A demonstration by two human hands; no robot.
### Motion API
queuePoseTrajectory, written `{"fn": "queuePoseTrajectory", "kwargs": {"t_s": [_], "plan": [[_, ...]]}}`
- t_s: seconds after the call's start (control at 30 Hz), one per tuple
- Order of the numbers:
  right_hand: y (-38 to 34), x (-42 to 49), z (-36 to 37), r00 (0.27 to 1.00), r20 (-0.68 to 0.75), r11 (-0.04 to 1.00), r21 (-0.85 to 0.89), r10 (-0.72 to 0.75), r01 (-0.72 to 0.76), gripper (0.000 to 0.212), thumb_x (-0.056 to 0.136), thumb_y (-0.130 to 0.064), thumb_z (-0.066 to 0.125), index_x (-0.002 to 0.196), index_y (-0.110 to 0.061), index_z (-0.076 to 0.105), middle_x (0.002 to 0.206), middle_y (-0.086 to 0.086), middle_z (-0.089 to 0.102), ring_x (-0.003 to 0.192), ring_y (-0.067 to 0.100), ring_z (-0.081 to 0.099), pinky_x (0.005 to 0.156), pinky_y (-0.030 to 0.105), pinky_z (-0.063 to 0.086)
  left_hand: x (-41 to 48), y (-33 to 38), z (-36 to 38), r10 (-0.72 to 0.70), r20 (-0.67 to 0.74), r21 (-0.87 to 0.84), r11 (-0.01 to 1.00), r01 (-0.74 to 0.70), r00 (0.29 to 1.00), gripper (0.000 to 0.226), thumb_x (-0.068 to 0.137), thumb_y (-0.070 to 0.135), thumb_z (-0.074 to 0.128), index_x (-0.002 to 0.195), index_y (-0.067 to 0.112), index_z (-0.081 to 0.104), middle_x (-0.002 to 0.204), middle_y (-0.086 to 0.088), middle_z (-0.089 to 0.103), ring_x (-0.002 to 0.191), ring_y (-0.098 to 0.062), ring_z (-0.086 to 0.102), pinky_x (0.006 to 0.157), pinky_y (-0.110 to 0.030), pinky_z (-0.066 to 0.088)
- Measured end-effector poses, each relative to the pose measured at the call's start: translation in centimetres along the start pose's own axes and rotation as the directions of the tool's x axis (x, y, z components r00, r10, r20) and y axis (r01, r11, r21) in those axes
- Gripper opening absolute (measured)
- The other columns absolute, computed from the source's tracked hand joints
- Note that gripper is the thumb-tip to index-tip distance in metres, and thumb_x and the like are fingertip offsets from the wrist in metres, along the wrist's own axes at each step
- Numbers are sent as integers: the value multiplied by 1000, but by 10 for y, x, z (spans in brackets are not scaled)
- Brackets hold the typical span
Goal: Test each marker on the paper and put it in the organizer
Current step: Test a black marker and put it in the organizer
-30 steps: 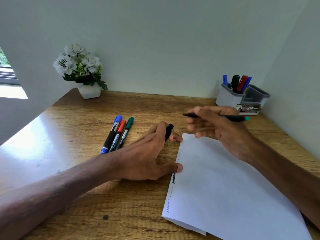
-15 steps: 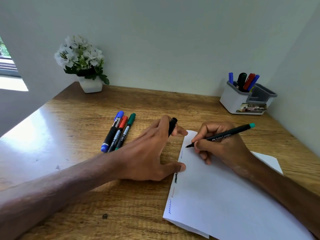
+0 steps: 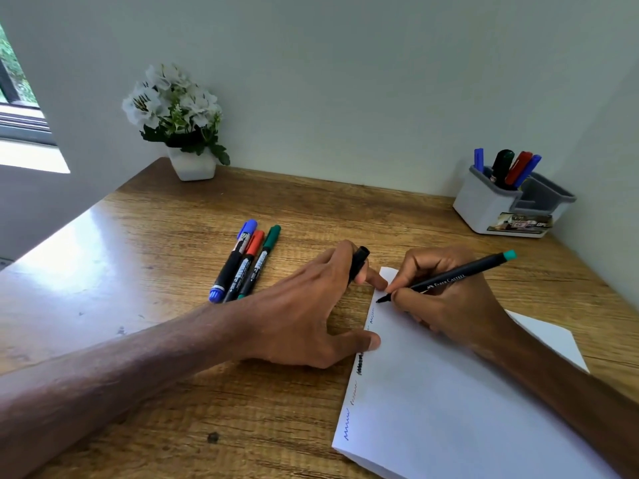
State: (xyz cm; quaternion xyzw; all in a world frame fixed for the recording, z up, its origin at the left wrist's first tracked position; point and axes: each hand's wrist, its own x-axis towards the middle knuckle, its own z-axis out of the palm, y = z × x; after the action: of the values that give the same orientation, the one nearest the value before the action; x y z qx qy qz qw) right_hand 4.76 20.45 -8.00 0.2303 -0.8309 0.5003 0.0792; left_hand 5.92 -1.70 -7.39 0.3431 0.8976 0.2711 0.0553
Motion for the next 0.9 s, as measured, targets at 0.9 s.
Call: {"fn": "queuePoseTrajectory", "kwargs": {"t_s": [0.9], "plan": [[-3,-2,1,997,-32,997,-30,70,-71,18,79,12,75,67,-1,73,53,-3,64,41,6,55,41,12,39,1,0,0,-8,-12,-1,1000,8,1000,60,86,60,70,111,34,22,110,27,32,100,18,38,69,-4,31]]}}
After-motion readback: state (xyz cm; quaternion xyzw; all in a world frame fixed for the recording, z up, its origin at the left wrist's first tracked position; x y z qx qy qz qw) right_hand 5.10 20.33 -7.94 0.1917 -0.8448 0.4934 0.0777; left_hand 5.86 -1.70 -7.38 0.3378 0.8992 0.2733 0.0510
